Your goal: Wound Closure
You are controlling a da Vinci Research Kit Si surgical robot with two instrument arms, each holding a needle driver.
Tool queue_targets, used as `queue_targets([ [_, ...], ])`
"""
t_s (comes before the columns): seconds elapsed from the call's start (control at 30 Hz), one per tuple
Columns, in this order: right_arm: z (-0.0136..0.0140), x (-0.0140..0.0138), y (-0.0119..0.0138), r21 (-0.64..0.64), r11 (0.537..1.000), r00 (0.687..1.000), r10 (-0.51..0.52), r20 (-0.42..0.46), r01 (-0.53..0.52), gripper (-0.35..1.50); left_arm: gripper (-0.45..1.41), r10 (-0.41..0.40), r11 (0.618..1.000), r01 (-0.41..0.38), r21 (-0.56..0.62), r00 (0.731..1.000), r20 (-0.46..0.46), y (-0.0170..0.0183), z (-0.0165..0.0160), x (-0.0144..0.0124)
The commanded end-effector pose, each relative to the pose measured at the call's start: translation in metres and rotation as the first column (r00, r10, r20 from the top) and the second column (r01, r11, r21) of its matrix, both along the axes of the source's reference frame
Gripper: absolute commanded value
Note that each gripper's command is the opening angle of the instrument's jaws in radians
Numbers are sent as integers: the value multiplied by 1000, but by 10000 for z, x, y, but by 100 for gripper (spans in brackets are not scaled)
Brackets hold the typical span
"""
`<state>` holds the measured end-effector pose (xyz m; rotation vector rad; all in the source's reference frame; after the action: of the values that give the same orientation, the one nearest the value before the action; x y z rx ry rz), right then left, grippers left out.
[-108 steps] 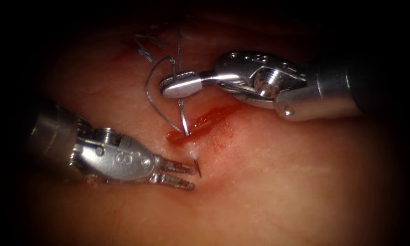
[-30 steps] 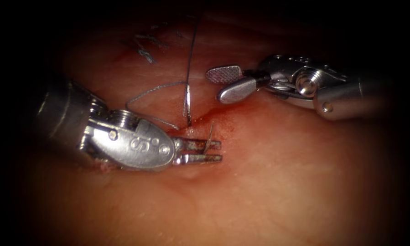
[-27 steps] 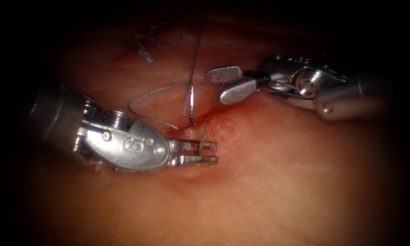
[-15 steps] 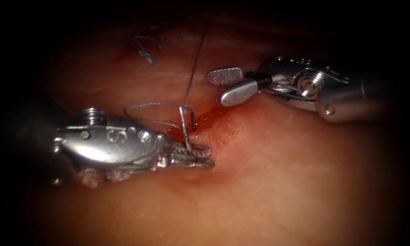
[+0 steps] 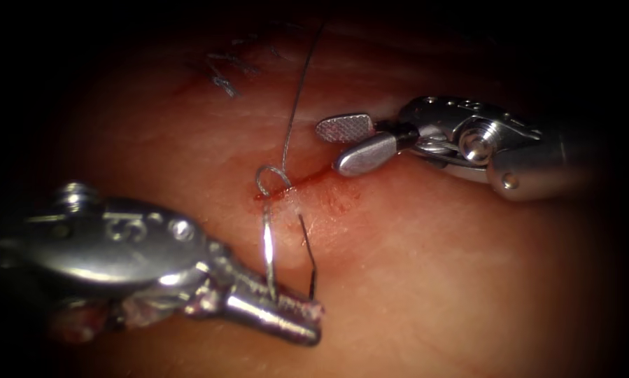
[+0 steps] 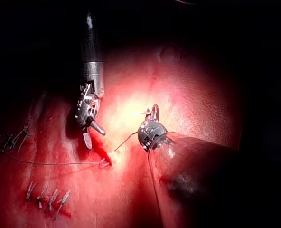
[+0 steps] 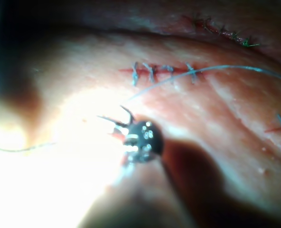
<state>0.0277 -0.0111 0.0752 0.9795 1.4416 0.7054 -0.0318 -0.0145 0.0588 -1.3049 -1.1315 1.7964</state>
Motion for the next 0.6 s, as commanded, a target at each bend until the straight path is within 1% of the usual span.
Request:
queue_targets([
  [0.03,-1,6,-7,-28,1000,1000,-7,1,7,91,-45,-9,1000,9,-17,1000,3,0,1,-1],
  [0.1,-6,6,-11,-50,998,999,-35,14,36,58,-45,-28,999,29,-47,1000,9,11,-8,8],
  [0.13,-11,6,-12,-124,990,997,-70,26,72,7,-45,-38,997,39,-65,999,11,18,-14,15],
  [0.17,-12,6,-12,-149,986,997,-77,30,81,-10,-45,-42,996,43,-81,999,11,21,-16,19],
  [0.2,-12,6,-12,-174,980,995,-86,41,91,-33,-45,-48,993,49,-103,999,10,25,-18,23],
  [0.33,-7,7,-14,-215,971,994,-96,53,105,-35,-45,-50,989,52,-136,999,13,28,-19,27],
  [0.47,22,19,-38,-261,946,976,-155,153,191,-35,-45,-83,973,82,-216,997,4,44,-30,36],
  [0.6,42,24,-55,-283,930,962,-184,202,237,-35,-45,-131,949,124,-289,991,-4,61,-39,50],
])
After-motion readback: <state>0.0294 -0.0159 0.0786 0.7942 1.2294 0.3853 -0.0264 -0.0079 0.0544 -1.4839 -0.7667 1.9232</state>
